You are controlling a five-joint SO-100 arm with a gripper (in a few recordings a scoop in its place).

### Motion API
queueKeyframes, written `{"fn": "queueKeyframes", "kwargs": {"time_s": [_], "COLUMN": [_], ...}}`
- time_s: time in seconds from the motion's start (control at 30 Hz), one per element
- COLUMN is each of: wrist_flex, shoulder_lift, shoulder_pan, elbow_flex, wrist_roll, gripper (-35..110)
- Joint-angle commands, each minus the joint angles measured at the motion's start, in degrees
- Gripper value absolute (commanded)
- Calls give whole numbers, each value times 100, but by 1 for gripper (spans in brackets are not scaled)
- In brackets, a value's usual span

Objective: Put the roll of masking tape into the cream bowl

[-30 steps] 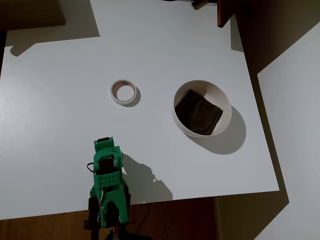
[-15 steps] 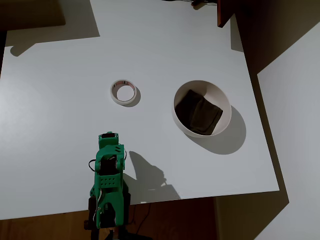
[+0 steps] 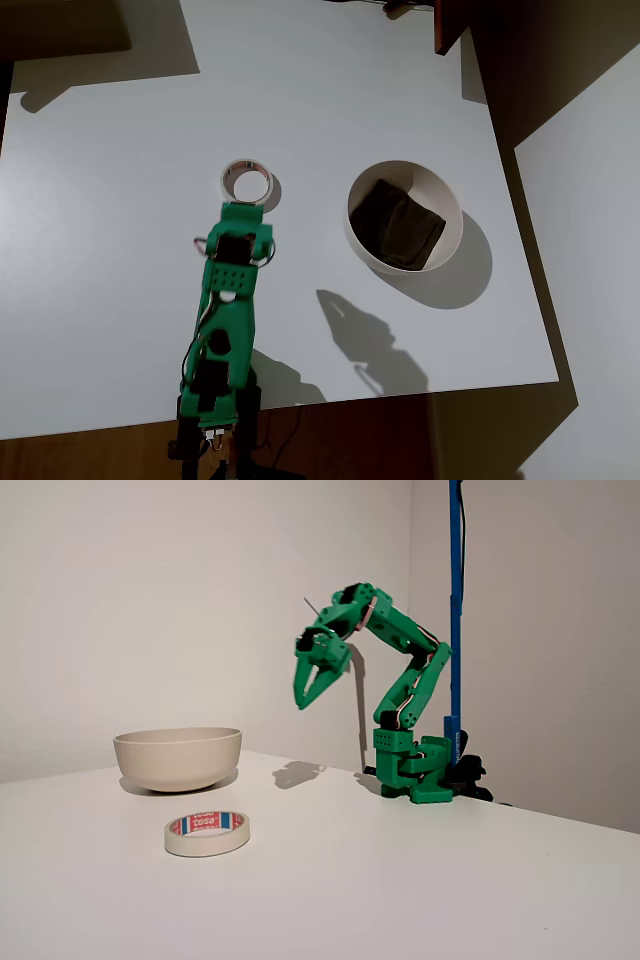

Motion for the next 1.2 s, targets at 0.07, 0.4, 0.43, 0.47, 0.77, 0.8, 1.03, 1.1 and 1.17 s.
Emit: {"fn": "queueKeyframes", "kwargs": {"time_s": [0.07,0.4,0.43,0.47,0.77,0.8,1.03,1.1,1.17], "wrist_flex": [79,-202,-167,-167,-562,-606,-914,-993,-1063], "shoulder_lift": [-1617,-3155,-3296,-3419,-4263,-4342,-4887,-5010,-5133], "shoulder_pan": [299,79,53,26,-141,-141,18,70,123], "elbow_flex": [-1345,-2039,-2145,-2215,-2285,-2294,-2294,-2294,-2294], "wrist_roll": [-229,-149,-123,-97,0,0,-18,-44,-70], "gripper": [-8,19,19,20,20,20,20,20,19]}}
